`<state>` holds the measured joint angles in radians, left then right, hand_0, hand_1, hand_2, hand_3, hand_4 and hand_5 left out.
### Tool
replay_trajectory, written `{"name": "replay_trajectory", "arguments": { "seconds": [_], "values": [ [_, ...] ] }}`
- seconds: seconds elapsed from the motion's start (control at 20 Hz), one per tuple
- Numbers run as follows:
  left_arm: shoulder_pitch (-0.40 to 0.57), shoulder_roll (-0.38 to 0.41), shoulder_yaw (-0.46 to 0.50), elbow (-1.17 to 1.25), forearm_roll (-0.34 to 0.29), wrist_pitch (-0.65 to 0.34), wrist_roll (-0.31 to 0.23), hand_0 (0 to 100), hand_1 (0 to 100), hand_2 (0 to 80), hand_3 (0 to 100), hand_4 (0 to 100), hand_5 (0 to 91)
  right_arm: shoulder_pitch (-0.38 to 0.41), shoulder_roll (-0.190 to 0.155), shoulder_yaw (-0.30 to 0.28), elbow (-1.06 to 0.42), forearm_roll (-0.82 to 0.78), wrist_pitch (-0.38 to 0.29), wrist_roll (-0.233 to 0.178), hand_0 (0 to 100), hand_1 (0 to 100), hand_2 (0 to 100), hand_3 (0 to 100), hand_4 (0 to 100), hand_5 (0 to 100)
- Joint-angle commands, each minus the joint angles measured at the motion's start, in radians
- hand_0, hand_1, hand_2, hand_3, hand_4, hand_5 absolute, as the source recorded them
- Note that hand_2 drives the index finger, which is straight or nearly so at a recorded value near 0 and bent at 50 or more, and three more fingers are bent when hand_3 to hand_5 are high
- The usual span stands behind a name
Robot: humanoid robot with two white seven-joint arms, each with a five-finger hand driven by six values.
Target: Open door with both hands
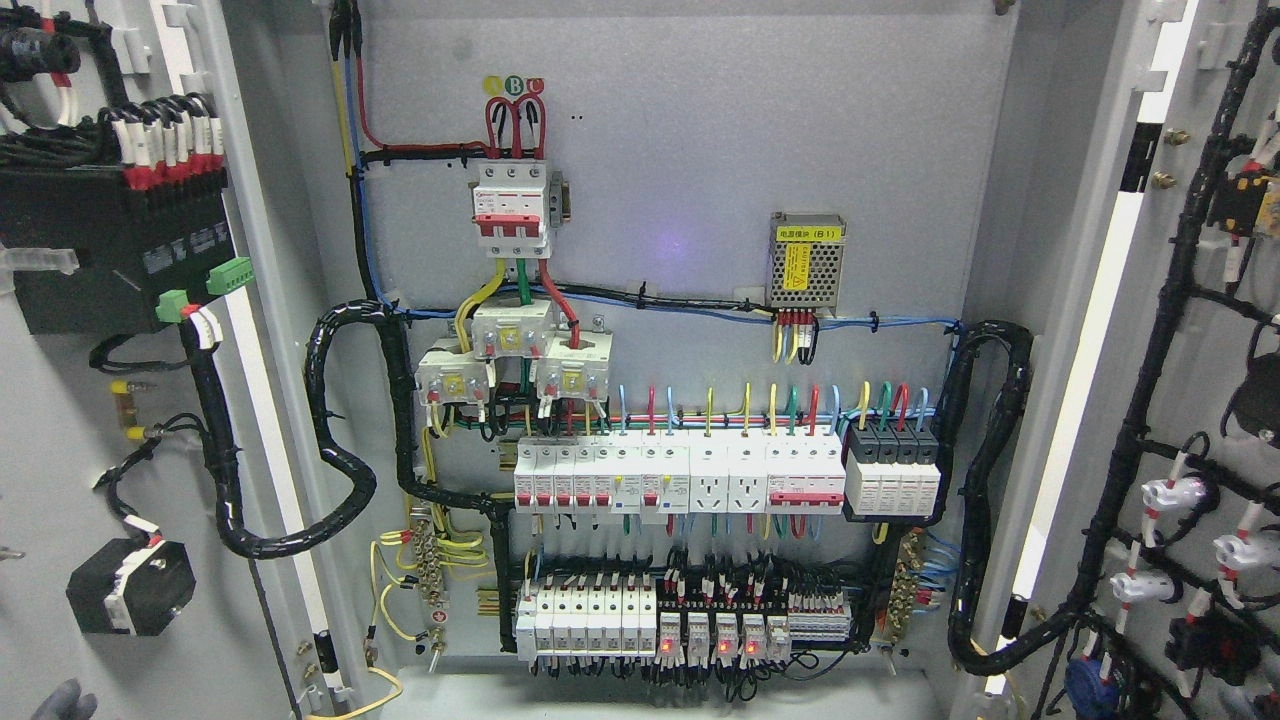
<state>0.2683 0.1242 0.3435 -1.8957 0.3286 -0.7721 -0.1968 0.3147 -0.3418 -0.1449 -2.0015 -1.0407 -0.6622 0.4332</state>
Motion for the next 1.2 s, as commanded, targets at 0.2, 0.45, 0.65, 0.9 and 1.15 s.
{"name": "replay_trajectory", "arguments": {
  "seconds": [0.2,0.45,0.65,0.9,1.15],
  "values": [
    [-0.147,0.218,0.18,0.371,0.043,-0.696,-0.006,0,0,0.0,0,0,0.0,0.038,-0.008,-0.143,0.119,-0.015,-0.001,-0.001,0,0,0,0,0,0],
    [-0.216,0.279,0.193,0.515,0.044,-0.694,-0.004,0,0,0.0,0,0,0.0,0.058,-0.006,-0.179,0.121,-0.078,-0.001,-0.001,0,0,0,0,0,0],
    [-0.28,0.311,0.196,0.63,0.043,-0.69,-0.006,0,0,0.0,0,0,0.0,0.078,-0.002,-0.191,0.121,-0.079,-0.002,-0.001,0,0,0,0,0,0],
    [-0.356,0.336,0.181,0.742,0.037,-0.676,-0.006,0,0,0.0,0,0,0.0,0.089,-0.002,-0.225,0.121,-0.079,-0.004,-0.002,0,0,0,0,0,0],
    [-0.374,0.336,0.146,0.819,0.03,-0.676,-0.007,0,0,0.0,0,0,0.0,0.103,-0.002,-0.236,0.119,-0.079,-0.004,-0.002,0,0,0,0,0,0]
  ]
}}
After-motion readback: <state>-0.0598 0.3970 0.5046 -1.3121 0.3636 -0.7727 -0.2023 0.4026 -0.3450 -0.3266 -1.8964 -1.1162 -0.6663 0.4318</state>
